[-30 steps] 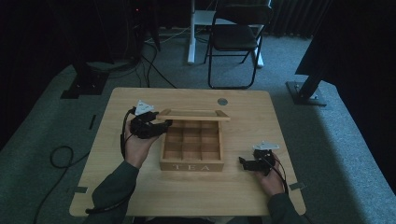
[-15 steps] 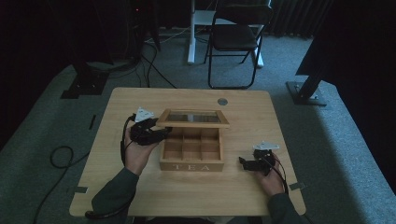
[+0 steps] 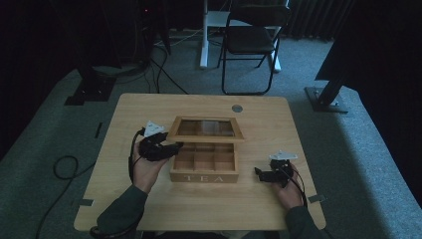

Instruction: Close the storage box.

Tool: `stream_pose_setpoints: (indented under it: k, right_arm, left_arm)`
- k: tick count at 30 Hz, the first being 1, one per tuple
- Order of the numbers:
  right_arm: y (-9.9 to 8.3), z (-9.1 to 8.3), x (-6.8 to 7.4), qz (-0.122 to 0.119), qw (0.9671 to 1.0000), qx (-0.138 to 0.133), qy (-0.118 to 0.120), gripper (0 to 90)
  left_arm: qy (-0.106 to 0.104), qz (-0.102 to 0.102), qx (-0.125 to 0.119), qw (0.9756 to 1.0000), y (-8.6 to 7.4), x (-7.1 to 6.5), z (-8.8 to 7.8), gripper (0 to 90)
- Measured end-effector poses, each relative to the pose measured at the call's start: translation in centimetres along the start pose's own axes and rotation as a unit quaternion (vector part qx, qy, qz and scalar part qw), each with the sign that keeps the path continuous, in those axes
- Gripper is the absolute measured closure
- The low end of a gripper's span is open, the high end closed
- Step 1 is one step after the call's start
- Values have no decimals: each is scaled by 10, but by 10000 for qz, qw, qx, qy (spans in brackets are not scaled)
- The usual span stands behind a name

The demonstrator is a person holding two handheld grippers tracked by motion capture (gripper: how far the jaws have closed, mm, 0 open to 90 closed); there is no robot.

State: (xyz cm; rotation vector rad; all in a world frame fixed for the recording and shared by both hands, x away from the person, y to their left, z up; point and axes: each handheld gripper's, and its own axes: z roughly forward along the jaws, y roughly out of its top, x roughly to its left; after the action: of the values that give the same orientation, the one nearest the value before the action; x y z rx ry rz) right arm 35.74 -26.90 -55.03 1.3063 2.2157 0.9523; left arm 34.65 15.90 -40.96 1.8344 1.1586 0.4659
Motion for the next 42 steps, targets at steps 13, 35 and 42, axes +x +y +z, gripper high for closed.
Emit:
stream_pose_setpoints:
  k: [13, 35, 42]
  right_arm:
    - [0, 0, 0, -4, 10000, -3, -1, 128]
    - [0, 0, 0, 6, 10000, 4, 1, 128]
    - [0, 0, 0, 10, 10000, 2, 3, 128]
  left_arm:
    - [-32, -36, 103, 9999, -14, -1, 2, 358]
    - [-141, 112, 128, 9998, -31, -2, 4, 354]
    - [-152, 144, 138, 9997, -34, -2, 5, 353]
